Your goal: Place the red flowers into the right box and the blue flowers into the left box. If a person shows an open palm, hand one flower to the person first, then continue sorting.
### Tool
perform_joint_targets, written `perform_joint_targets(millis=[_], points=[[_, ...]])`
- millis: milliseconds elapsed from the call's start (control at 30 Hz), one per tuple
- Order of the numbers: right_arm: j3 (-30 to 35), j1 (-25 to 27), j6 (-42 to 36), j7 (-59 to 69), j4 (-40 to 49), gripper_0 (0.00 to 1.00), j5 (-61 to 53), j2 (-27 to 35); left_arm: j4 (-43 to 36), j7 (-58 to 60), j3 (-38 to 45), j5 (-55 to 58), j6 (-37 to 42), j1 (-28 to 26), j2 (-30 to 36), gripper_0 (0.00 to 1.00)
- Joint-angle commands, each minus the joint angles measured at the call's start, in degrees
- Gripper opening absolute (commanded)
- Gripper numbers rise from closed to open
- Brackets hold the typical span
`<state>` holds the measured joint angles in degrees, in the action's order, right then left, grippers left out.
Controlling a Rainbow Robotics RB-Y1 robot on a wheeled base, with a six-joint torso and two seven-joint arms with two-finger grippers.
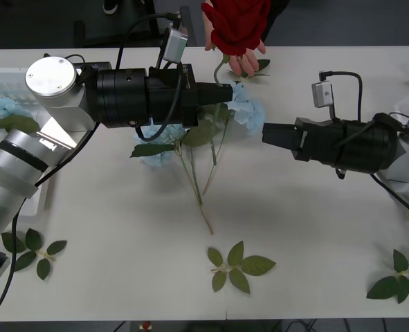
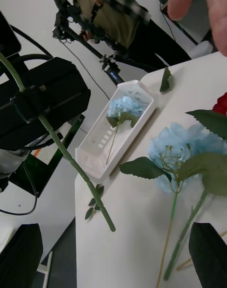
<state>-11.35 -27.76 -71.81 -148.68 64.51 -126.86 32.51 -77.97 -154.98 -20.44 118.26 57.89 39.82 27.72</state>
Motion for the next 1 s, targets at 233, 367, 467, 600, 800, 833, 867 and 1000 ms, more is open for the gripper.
perform_joint_targets(millis=[233,367,467,600,800,833,867,1000], points=[[-2.6,-2.9,1.1,-5.0,0.9,0.90,-3.2,-5.0,-0.8,0.0,1.2,0.9,-0.7,0.2,1.1,0.00],[-2.7,-4.5,3.8,-5.4,0.9,0.90,-0.5,-7.4,-0.8,0.0,1.2,0.9,-0.7,0.2,1.1,0.00],[-2.7,-5.9,6.4,-5.0,0.8,0.90,2.5,-9.2,-0.8,0.0,1.1,0.9,-0.7,0.2,1.1,0.00],[-2.7,-6.5,9.0,-4.7,0.8,0.82,4.3,-11.0,-0.8,0.0,1.2,0.9,-0.8,0.2,1.1,0.00],[-4.2,-7.0,10.4,-4.3,0.8,0.00,4.3,-11.2,-0.8,0.0,1.1,0.9,-1.1,0.2,1.1,0.00],[-4.2,-7.0,10.4,-4.2,0.8,0.00,4.3,-11.2,-0.8,0.0,1.1,0.9,-1.1,0.2,1.1,0.00],[-4.2,-6.9,10.4,-4.2,0.8,0.00,4.3,-11.2,-0.8,0.0,1.1,0.9,-1.1,0.2,1.1,0.00],[-4.2,-7.0,10.4,-3.8,0.8,0.00,4.2,-11.2,-0.8,0.0,1.1,0.9,-1.1,0.2,1.0,0.00]])
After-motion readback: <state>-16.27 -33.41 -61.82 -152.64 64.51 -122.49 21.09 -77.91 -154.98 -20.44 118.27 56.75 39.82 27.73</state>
